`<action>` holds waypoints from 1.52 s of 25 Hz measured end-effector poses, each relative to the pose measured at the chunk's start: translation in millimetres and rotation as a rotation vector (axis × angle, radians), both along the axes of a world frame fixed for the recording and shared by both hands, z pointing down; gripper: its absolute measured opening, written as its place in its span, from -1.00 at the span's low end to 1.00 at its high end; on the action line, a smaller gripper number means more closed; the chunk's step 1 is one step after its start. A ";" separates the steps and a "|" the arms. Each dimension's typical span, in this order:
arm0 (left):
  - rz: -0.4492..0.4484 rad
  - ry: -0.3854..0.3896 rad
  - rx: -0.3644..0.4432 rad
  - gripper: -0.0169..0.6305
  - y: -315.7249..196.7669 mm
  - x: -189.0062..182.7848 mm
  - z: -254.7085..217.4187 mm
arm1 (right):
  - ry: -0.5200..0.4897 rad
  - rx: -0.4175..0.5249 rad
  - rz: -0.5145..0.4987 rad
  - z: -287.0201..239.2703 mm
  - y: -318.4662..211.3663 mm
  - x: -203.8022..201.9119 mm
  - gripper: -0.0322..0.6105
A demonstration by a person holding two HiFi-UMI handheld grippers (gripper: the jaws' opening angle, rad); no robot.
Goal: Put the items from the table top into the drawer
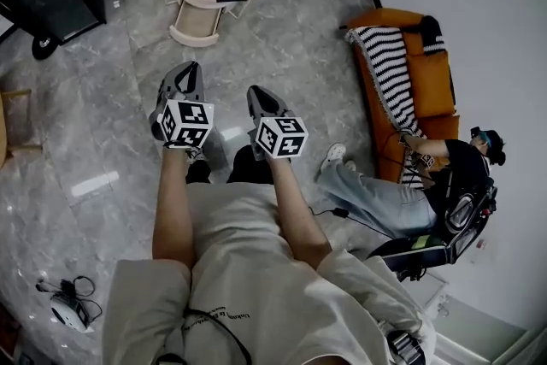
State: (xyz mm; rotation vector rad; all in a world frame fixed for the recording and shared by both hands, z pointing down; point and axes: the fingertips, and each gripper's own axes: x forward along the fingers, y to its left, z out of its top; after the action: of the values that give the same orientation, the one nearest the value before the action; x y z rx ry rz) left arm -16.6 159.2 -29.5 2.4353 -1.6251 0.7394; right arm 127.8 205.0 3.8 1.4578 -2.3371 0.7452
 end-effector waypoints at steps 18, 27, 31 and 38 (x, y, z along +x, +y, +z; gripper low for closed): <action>-0.195 0.006 -0.088 -0.88 -37.0 -94.4 25.4 | 0.044 -0.027 -0.095 16.0 -78.3 -55.5 -0.77; -0.228 0.011 -0.065 -0.88 -112.6 -78.0 26.2 | 0.001 -0.021 -0.141 20.7 -152.9 -53.8 -0.77; -0.247 0.045 -0.028 -0.88 -164.2 -49.9 8.3 | -0.016 0.014 -0.137 4.5 -205.0 -26.3 -0.77; -0.256 0.052 0.054 -0.88 -253.6 -9.6 -5.4 | -0.055 0.011 -0.114 12.0 -284.6 15.5 -0.77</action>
State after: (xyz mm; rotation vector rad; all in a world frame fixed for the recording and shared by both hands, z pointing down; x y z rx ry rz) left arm -26.2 -94.4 -34.9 2.2000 -1.9110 0.5944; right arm 143.3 -79.6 15.8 1.3114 -2.4450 0.7519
